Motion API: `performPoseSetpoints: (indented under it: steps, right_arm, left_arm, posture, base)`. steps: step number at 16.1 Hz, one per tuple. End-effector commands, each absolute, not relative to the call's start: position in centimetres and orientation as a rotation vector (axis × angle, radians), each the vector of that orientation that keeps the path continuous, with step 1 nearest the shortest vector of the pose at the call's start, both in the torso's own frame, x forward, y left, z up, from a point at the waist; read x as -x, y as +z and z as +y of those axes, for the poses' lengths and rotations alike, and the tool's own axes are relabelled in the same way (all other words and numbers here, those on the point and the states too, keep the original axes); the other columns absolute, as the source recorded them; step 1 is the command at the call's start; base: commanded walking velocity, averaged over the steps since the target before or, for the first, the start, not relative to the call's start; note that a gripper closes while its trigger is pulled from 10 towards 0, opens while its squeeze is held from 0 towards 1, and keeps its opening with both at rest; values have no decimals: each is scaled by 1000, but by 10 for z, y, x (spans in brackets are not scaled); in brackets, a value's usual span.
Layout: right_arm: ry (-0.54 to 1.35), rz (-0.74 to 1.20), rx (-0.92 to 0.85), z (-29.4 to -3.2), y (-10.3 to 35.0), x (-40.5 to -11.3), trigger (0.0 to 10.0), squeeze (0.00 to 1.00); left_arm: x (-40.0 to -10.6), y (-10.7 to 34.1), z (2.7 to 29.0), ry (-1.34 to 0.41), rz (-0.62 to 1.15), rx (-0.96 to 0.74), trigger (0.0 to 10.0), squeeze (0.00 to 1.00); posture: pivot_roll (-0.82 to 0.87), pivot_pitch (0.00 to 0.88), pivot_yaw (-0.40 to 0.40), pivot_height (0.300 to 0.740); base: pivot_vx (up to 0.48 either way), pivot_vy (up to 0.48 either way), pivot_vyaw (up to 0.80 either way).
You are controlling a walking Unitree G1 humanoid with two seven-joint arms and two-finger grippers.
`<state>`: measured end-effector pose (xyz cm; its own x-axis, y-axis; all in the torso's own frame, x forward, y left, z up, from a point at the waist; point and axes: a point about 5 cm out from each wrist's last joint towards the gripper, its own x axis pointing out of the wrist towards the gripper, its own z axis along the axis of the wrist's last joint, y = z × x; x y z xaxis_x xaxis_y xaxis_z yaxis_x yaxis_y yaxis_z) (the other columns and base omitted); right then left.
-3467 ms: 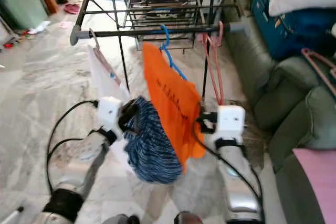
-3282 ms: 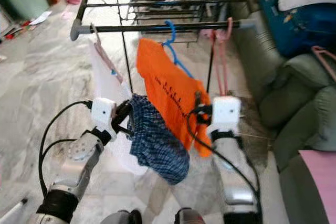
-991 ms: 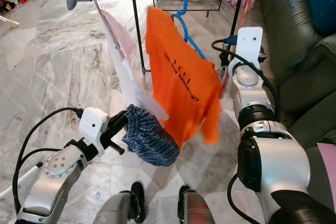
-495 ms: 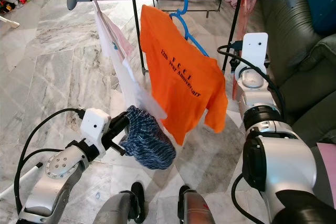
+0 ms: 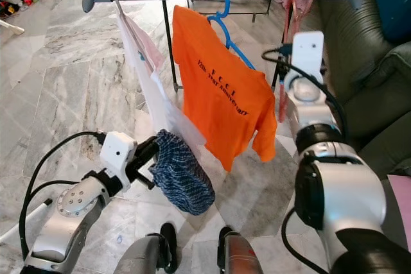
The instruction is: Hang hanger
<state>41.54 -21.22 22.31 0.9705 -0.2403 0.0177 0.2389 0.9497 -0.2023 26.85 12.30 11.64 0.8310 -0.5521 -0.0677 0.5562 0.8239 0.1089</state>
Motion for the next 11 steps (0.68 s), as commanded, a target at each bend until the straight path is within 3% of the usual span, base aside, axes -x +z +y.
performPoseSetpoints:
  steps: [1,7,11]
  right_arm:
    - [-228,8,210,-207,222,-416,10000,1000]
    - [-337,-131,323,-207,241,-415,10000,1000]
    - [-370,-113,351,-208,241,-416,10000,1000]
  left_arm:
    - [-266,111,124,-582,61,-134,10000,0]
    - [-268,111,124,-580,58,-131,10000,0]
    - [-269,111,123,-576,56,-129,10000,0]
  posture:
    - [109,283,69,740]
    - [111,277,72,740]
    - [111,273,70,740]
  base:
    - [0,0,0]
    - [0,0,0]
    - [0,0,0]
